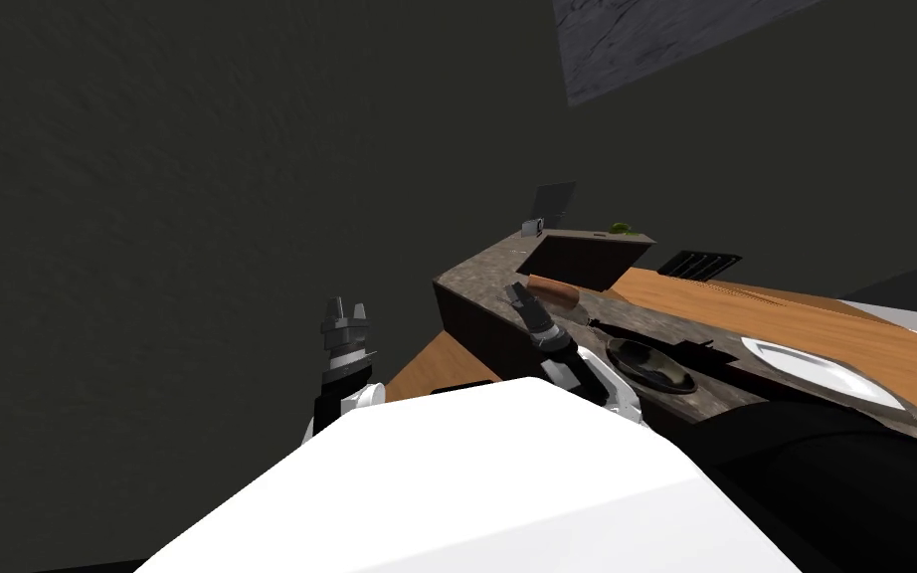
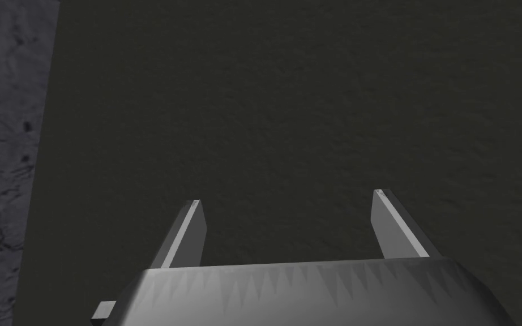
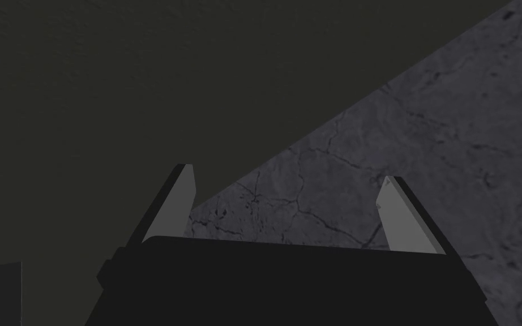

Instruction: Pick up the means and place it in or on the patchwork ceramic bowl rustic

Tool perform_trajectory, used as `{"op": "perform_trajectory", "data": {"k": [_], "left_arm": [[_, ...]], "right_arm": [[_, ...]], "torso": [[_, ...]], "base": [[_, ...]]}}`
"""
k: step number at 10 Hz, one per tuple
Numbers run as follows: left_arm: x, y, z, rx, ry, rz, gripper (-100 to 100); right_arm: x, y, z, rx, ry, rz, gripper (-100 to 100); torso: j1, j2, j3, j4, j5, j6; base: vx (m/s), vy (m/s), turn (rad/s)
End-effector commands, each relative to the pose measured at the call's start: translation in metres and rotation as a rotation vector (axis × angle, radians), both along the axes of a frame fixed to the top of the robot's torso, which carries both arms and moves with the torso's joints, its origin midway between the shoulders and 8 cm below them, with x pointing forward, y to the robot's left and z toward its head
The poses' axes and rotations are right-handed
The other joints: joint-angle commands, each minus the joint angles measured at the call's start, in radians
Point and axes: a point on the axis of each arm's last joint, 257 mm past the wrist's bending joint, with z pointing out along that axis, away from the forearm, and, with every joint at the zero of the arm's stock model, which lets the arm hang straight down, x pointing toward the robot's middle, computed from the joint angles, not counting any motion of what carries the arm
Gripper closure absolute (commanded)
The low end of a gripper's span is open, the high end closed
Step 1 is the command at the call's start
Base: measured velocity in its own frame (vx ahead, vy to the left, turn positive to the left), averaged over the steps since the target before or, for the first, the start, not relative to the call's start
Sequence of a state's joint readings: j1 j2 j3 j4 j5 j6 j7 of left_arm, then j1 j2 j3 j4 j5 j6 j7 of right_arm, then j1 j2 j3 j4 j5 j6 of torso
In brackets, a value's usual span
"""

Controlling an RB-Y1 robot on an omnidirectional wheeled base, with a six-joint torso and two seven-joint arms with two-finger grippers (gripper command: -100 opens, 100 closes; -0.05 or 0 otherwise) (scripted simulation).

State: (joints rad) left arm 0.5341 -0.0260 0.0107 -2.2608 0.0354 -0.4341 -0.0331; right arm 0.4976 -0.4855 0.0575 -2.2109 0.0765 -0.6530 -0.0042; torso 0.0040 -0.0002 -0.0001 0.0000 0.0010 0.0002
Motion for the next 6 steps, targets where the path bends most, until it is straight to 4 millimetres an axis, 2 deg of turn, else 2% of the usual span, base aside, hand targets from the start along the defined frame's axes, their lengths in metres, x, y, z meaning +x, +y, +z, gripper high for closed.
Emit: {"op": "perform_trajectory", "data": {"k": [1,2,3,4,5,6], "left_arm": [[0.000,0.000,0.000,0.000,0.000,0.000,0],[0.000,0.000,0.000,0.000,0.000,0.000,0],[0.000,0.000,0.000,0.000,0.000,0.000,0],[0.000,0.000,0.000,0.000,0.000,0.000,0],[0.000,0.000,0.000,0.000,0.000,0.000,0],[0.000,0.000,0.000,0.000,0.000,0.000,0]], "right_arm": [[0.005,0.003,-0.014,-0.045,0.033,0.027,-100],[0.004,0.005,-0.015,-0.065,0.037,0.037,-100],[0.008,0.005,-0.028,-0.097,0.067,0.054,-100],[0.007,0.006,-0.029,-0.118,0.070,0.064,-100],[0.011,0.005,-0.043,-0.148,0.102,0.077,-100],[0.010,0.006,-0.045,-0.172,0.106,0.088,-100]], "torso": [[0.000,0.000,0.000,0.000,0.000,0.000],[0.000,-0.001,0.000,0.000,0.000,0.000],[-0.001,0.000,0.000,0.000,0.000,0.000],[0.000,0.000,0.000,0.000,0.000,-0.001],[-0.001,0.000,0.000,0.000,0.000,0.000],[0.000,0.000,0.000,0.000,0.000,0.000]], "base": [[0.014,0.068,0.099],[0.009,0.056,0.064],[0.012,0.070,0.172],[0.007,0.055,0.051],[0.000,0.066,0.109],[0.002,0.052,0.066]]}}
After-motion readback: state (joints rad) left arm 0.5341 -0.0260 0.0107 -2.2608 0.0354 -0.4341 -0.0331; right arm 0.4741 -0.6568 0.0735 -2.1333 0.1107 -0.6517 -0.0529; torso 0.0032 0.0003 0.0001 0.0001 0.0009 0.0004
